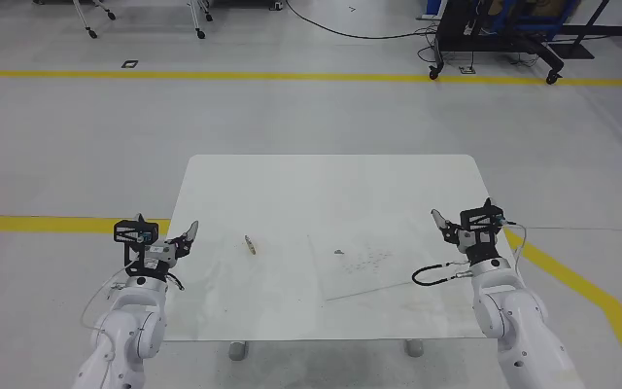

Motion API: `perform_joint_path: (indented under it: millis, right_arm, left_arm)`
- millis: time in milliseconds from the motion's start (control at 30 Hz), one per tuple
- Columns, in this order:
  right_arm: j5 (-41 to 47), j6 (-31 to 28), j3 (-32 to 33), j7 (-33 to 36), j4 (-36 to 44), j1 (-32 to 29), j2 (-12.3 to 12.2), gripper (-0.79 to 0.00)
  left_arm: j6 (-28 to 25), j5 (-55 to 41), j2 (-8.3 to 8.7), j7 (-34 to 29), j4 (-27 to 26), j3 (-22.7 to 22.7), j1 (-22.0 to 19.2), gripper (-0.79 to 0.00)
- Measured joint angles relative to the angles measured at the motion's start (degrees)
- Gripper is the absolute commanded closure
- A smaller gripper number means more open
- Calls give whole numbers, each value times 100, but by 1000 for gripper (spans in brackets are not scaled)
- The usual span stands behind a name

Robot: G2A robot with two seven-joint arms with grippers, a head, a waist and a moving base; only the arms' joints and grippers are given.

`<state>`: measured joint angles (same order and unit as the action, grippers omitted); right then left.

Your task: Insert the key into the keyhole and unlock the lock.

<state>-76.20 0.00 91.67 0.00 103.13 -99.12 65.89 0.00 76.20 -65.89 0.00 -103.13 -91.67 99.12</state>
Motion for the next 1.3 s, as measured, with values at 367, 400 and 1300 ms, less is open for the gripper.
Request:
perform_joint_path:
  millis: [367,400,1300]
  right_arm:
    - [0,0,0,0,0,0,0,-785]
    - [0,0,0,0,0,0,0,-785]
    - [-1127,-728,-1714,717,-240,1112,128,-785]
  left_arm:
    - [0,0,0,0,0,0,0,-785]
    - [0,0,0,0,0,0,0,-785]
    - [0,0,0,0,0,0,0,-785]
